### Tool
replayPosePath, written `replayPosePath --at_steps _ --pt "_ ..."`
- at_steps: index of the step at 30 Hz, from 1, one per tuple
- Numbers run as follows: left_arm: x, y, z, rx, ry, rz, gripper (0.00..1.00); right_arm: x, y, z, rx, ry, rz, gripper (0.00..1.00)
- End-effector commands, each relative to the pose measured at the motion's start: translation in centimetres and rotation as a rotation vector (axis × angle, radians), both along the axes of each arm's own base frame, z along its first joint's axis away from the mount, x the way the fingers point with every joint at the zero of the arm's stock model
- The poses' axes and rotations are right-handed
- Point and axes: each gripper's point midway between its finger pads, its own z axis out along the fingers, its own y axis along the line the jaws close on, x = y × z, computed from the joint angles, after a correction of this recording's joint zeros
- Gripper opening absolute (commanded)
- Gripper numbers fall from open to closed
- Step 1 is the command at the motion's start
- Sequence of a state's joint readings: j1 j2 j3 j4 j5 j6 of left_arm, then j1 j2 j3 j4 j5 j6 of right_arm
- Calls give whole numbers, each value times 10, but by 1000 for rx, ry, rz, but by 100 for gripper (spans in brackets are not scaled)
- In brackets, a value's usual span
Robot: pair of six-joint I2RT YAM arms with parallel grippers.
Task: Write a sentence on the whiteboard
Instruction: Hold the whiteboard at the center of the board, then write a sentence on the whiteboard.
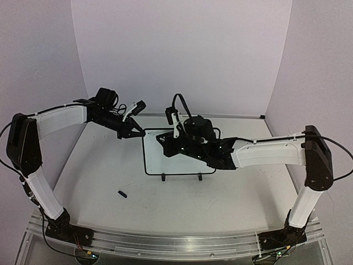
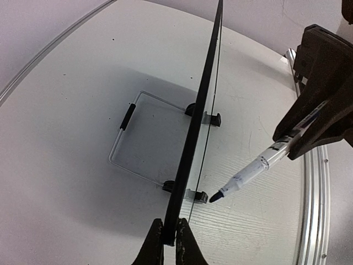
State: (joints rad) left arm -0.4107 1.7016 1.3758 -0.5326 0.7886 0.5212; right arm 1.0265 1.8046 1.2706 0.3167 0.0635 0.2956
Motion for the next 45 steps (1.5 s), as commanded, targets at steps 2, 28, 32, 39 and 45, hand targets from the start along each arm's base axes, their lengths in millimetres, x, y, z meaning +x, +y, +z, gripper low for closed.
replayPosePath --at_steps 2,28,32,39,45 --pt "4 2 -6 22 -13 3 3 12 6 9 12 -29 -18 0" --pt "4 5 -2 30 -40 9 0 15 -6 -34 -49 38 -62 0" --pt "4 5 -2 31 -38 11 0 14 -6 -44 -61 58 -56 0" --pt "5 5 -2 32 -41 13 0 14 -2 -53 -70 74 -47 0" --pt "6 5 -2 36 -43 17 0 14 -1 -57 -75 84 -50 0"
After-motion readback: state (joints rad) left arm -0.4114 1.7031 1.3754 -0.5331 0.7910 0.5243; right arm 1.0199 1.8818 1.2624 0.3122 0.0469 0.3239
